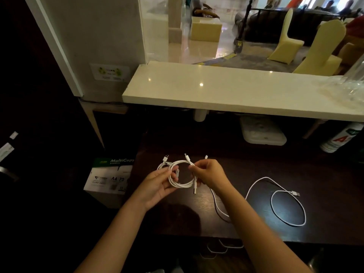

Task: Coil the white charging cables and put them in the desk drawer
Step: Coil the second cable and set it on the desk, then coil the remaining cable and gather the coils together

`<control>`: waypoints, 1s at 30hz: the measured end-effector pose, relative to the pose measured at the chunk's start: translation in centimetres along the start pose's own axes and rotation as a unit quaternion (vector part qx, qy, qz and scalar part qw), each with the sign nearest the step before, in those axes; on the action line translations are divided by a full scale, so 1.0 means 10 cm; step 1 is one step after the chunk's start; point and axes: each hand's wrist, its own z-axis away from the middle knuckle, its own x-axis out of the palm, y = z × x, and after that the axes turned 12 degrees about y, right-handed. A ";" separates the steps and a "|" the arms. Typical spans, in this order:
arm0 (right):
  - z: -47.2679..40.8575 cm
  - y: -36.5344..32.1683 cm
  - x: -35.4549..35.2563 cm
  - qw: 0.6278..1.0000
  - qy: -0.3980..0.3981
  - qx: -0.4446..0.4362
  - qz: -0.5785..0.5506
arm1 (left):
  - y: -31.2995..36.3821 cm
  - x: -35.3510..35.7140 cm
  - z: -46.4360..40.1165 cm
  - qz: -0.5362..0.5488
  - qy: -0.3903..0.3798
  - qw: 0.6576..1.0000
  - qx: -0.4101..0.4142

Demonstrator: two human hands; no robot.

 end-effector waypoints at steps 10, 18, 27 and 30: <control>-0.40 0.20 0.48 0.996 0.006 0.034 0.086 | -0.25 -0.24 -0.42 -0.128 0.233 0.959 0.093; -1.08 0.19 0.84 0.985 -0.032 -0.027 0.165 | -0.21 -0.39 -1.01 -0.170 0.301 0.934 0.093; -1.21 0.48 1.04 0.980 -0.045 -0.030 0.194 | -0.42 -0.49 -1.18 -0.237 0.336 0.908 0.083; -1.22 0.54 1.01 0.980 -0.039 -0.025 0.196 | -0.43 -0.46 -1.20 -0.264 0.337 0.899 0.093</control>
